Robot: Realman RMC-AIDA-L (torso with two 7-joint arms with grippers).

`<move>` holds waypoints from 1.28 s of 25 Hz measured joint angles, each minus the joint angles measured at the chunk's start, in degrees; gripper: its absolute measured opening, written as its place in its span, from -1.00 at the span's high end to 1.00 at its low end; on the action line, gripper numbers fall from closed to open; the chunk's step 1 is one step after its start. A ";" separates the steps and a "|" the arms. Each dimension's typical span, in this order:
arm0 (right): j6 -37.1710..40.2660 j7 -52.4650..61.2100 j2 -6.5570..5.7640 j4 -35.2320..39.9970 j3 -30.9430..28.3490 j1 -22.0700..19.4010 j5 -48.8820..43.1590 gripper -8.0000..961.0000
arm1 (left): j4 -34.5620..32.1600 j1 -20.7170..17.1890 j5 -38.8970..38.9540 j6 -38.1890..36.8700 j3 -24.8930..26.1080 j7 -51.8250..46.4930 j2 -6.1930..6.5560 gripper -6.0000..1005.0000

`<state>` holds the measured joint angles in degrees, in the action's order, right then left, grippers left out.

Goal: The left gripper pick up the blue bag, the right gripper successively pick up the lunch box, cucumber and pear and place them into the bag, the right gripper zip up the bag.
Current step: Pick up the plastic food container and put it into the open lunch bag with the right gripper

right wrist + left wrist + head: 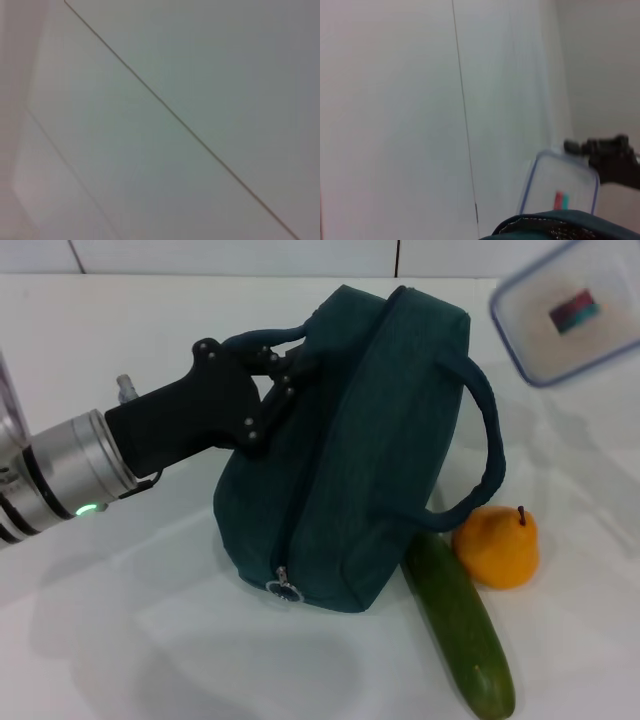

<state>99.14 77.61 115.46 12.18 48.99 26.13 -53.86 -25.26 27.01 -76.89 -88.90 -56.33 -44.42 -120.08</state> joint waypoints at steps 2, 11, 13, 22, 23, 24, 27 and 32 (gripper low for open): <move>0.64 2.19 0.01 1.51 0.05 1.30 0.77 0.74 | 0.20 0.21 -0.06 0.11 0.00 0.40 -0.07 0.89; -0.15 7.87 0.03 4.22 0.22 10.49 2.88 0.72 | 0.63 1.51 -0.01 1.13 -2.43 0.97 -0.24 0.89; -0.96 8.88 0.02 4.91 0.43 12.96 2.92 0.71 | 0.92 1.77 0.00 1.56 -2.72 1.06 -0.31 0.89; -7.35 10.58 0.23 6.90 5.69 19.54 2.72 0.69 | 2.69 3.60 0.00 2.35 -2.83 1.24 -0.42 0.89; -7.98 10.65 0.25 7.00 7.12 19.93 2.74 0.69 | 2.69 3.62 0.00 2.35 -2.83 1.25 -0.42 0.89; -8.54 10.73 0.27 7.08 8.63 20.31 2.75 0.69 | 2.69 3.64 0.00 2.35 -2.83 1.25 -0.42 0.89; -9.06 10.93 0.30 7.10 11.01 20.58 2.77 0.68 | 2.69 3.67 0.00 2.35 -2.81 1.31 -0.42 0.89; -8.82 10.77 0.43 7.18 12.39 18.39 2.79 0.67 | 2.69 3.86 0.81 3.25 -2.81 1.52 -0.42 0.89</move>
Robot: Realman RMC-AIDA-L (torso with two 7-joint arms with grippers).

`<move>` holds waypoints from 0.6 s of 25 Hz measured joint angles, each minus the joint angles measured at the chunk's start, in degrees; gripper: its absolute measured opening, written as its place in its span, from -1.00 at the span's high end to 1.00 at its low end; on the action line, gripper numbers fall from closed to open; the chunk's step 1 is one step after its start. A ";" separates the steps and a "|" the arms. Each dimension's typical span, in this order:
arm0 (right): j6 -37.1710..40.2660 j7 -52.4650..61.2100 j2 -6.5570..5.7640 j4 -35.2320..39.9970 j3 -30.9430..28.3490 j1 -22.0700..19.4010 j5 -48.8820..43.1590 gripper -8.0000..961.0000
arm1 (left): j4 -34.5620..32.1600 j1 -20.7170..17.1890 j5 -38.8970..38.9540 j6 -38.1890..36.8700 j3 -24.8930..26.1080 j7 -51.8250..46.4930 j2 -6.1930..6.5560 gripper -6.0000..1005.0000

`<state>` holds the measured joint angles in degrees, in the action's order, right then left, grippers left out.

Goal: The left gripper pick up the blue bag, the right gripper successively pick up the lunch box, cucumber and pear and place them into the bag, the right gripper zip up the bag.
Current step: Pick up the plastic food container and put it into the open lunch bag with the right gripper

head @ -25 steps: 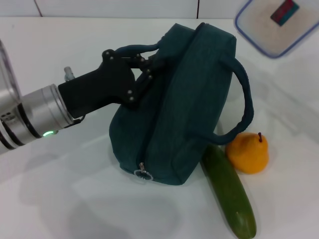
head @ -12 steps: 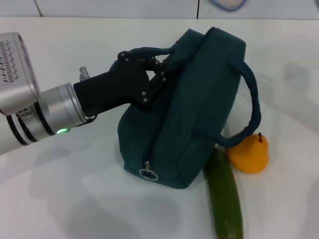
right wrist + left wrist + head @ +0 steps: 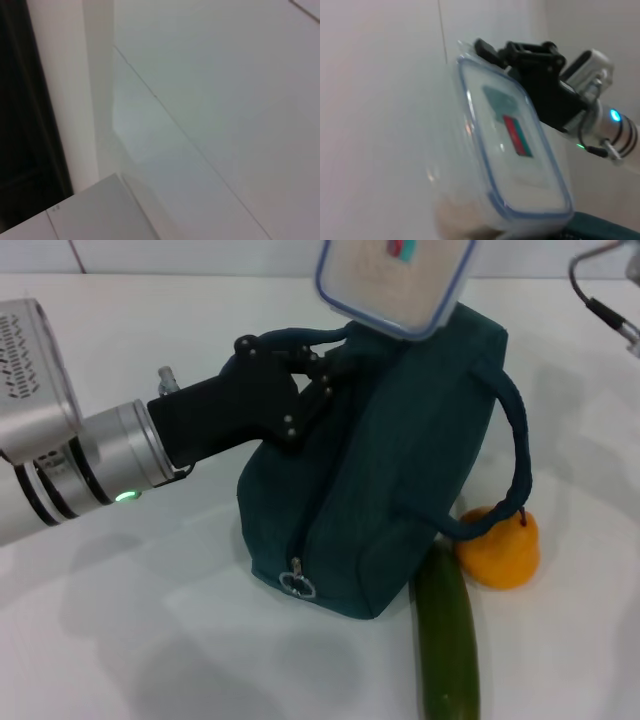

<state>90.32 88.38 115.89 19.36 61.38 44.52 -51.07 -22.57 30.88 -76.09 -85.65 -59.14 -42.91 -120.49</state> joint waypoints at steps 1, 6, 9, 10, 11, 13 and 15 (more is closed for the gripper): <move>0.02 -0.06 -0.04 0.08 0.09 -0.68 -0.07 0.67 | 0.00 0.05 0.11 0.22 0.00 0.02 0.00 0.89; 0.20 -1.24 -0.26 1.01 2.38 -4.93 -0.15 0.66 | 0.01 0.28 0.51 0.80 0.00 0.67 0.01 0.89; 0.56 -2.06 -0.25 2.56 4.41 -8.01 -0.13 0.65 | 0.00 0.37 1.09 1.42 0.00 0.99 0.01 0.89; 0.86 -2.31 -0.25 3.11 5.00 -9.02 -0.15 0.65 | 0.04 0.44 1.24 1.50 0.00 1.04 0.00 0.89; 1.14 -2.58 -0.30 3.50 5.31 -9.77 -0.17 0.65 | 0.11 0.48 1.28 1.52 0.00 1.07 0.00 0.89; 1.83 -3.82 -0.36 3.77 5.59 -11.32 -0.25 0.64 | 0.39 0.57 1.40 1.68 -0.01 1.19 0.00 0.89; 2.13 -5.01 -0.35 3.82 5.59 -12.62 -0.37 0.64 | 0.52 0.80 1.48 2.01 -0.01 1.24 -0.01 0.89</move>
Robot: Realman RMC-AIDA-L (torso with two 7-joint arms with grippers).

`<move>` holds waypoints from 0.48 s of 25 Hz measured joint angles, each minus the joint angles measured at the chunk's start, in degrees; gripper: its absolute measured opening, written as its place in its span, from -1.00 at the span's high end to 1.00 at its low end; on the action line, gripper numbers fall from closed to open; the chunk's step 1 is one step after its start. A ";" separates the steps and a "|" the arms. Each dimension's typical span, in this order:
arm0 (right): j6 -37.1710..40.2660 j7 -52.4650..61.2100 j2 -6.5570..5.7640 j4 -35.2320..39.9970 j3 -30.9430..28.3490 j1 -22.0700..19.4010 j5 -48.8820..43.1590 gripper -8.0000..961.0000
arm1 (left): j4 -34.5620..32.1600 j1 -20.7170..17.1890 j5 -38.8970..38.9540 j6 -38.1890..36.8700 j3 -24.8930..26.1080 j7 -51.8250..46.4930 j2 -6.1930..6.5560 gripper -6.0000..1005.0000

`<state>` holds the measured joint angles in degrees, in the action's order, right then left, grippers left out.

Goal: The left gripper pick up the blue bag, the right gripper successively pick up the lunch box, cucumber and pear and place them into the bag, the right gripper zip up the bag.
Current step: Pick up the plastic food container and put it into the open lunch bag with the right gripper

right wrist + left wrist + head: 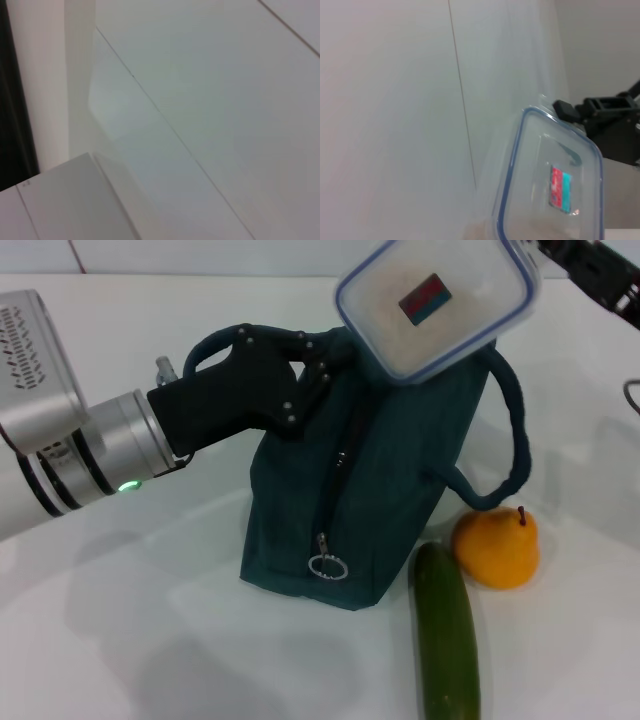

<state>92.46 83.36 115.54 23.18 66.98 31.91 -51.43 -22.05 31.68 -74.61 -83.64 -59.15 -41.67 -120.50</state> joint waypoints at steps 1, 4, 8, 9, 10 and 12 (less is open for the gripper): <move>0.06 -0.36 0.01 0.02 0.00 -0.52 -0.01 0.64 | 0.03 0.05 0.00 0.05 0.00 0.00 0.00 0.89; 0.73 -0.58 -0.05 0.05 -0.09 -1.75 -0.03 0.63 | 0.57 0.63 0.03 0.18 0.00 0.01 0.01 0.89; 2.50 -0.58 -0.10 0.17 -0.36 -3.58 -0.24 0.62 | 0.71 0.74 0.39 0.27 0.00 0.02 0.05 0.89; 2.82 -0.58 -0.10 0.22 -0.39 -4.06 -0.26 0.62 | 0.72 0.74 0.42 0.36 0.00 0.02 0.06 0.89; 3.00 -0.58 -0.13 0.33 -0.40 -4.66 -0.27 0.62 | 0.72 0.74 0.42 0.47 0.00 0.03 0.06 0.89; 3.22 -0.64 -0.27 0.39 -0.40 -5.57 -0.26 0.61 | 0.74 0.73 0.43 0.63 0.00 0.01 0.08 0.89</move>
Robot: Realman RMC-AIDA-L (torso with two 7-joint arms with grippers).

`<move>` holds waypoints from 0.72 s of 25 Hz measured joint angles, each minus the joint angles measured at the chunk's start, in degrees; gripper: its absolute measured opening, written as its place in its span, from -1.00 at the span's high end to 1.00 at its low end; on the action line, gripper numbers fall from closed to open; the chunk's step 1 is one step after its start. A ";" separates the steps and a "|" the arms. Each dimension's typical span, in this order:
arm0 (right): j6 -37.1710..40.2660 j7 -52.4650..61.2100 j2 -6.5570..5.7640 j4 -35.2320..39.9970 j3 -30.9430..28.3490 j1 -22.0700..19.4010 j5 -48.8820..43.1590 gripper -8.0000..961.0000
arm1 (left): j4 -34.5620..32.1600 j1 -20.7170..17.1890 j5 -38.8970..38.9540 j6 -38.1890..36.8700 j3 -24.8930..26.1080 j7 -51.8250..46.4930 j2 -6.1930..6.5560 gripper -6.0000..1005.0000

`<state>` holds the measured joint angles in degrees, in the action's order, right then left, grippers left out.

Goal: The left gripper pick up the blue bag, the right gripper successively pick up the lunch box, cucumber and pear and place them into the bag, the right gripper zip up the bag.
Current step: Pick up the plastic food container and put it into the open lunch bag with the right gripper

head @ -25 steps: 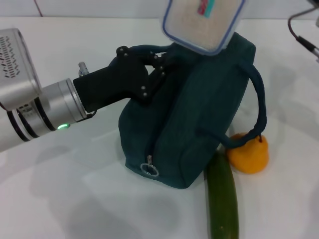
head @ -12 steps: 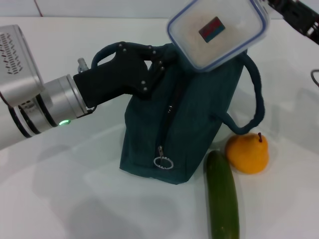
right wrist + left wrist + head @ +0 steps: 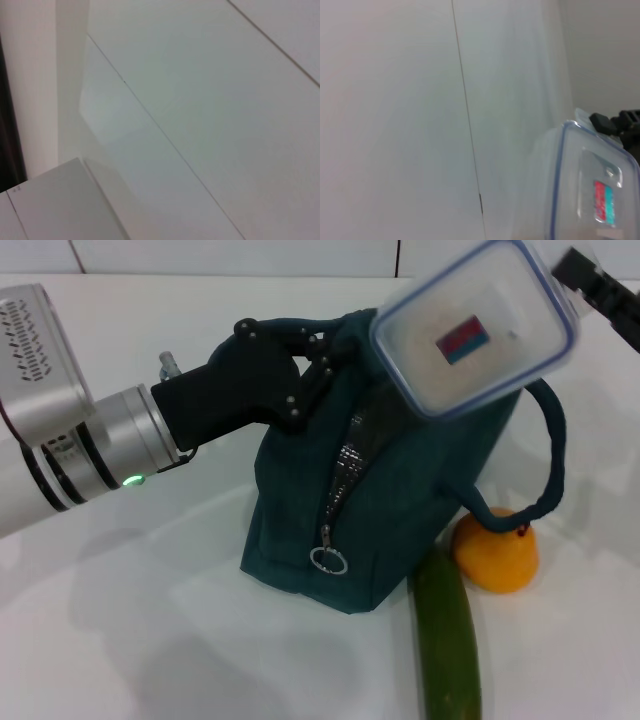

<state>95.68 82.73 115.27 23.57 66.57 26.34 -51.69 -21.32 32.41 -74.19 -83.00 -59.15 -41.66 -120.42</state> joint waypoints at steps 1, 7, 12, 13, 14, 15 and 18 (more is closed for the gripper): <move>0.09 -0.16 -0.08 0.01 0.02 -0.37 0.00 0.61 | 0.00 0.00 0.00 0.02 0.00 -0.03 0.00 0.89; -1.18 -0.71 -0.44 0.07 0.49 -1.13 -2.91 0.60 | 0.05 0.07 0.01 0.05 0.00 -0.16 0.01 0.89; -6.68 -0.73 -0.09 0.89 0.57 0.73 -9.24 0.59 | 0.30 0.27 0.01 0.04 0.00 0.01 -0.05 0.89; -7.42 -0.73 -0.02 0.99 0.66 1.15 -9.99 0.59 | 0.50 0.43 0.02 0.04 0.00 0.01 -0.05 0.89; -8.03 -0.73 0.12 0.98 1.02 1.76 -10.50 0.58 | 0.83 0.67 0.01 0.04 0.00 0.01 -0.05 0.89; -8.41 -0.73 0.21 0.94 1.37 2.23 -10.67 0.58 | 1.18 0.92 0.01 0.05 0.00 0.01 -0.06 0.89; -9.31 -0.73 0.45 0.52 2.86 3.81 -10.82 0.58 | 1.56 1.15 0.01 0.04 0.00 0.01 -0.07 0.89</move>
<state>86.37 82.00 115.72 24.09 69.43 30.15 -62.51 -19.75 33.56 -74.17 -82.97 -59.15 -41.65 -120.50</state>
